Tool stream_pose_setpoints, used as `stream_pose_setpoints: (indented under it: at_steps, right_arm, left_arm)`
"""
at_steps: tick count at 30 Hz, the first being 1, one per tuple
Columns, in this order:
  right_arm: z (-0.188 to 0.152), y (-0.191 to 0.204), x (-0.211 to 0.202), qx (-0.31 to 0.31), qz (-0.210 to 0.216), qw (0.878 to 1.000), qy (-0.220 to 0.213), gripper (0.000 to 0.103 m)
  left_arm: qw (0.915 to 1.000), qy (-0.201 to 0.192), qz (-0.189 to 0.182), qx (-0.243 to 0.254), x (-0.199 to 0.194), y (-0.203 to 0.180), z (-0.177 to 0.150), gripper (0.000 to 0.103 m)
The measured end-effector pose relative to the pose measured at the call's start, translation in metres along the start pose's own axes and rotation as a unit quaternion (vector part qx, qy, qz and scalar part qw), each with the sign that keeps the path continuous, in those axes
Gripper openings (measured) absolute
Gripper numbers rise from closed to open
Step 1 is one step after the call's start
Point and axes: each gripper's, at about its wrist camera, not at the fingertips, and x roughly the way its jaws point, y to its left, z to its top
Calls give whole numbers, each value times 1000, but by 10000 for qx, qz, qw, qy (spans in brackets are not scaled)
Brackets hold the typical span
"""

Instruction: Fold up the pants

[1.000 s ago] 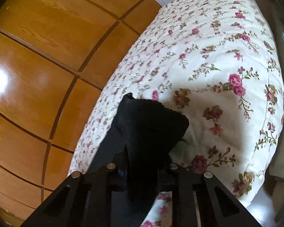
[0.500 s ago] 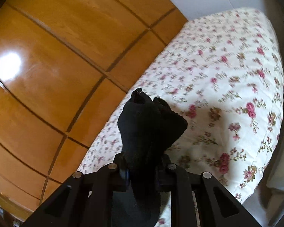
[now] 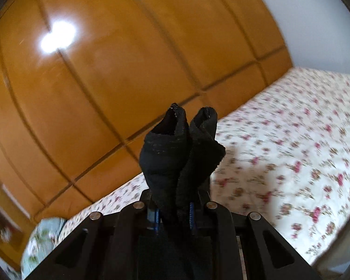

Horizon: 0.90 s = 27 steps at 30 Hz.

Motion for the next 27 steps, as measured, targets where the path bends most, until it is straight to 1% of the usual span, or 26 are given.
stream_pose_setpoints:
  at_steps: [3, 7, 11, 15, 20, 24, 27]
  right_arm:
    - [-11, 34, 10, -373, 341, 9986, 135, 19]
    - [-33, 75, 31, -870, 676, 9929, 451, 19]
    - [-59, 107, 50, -1298, 907, 9843, 780, 19]
    - [-89, 133, 72, -1667, 1125, 9722, 1196, 19]
    - [-129, 152, 101, -2130, 1198, 9561, 1617, 19]
    - [-165, 159, 124, -2498, 1123, 9412, 1979, 19]
    - [-194, 162, 137, -2809, 1063, 9280, 2204, 24]
  left_arm:
    - [10000, 24, -30, -42, -2, 4, -2, 51]
    - [9999, 58, -81, 134, -4, 3, -6, 51]
    - [9997, 83, -146, 203, -5, 5, -9, 52]
    - [9995, 112, -211, 205, -6, 6, -11, 52]
    - [9993, 133, -234, 246, -8, 8, -11, 52]
    - [9993, 118, -307, 174, -10, 9, -12, 52]
    - [9992, 102, -383, 73, -12, 12, -12, 52]
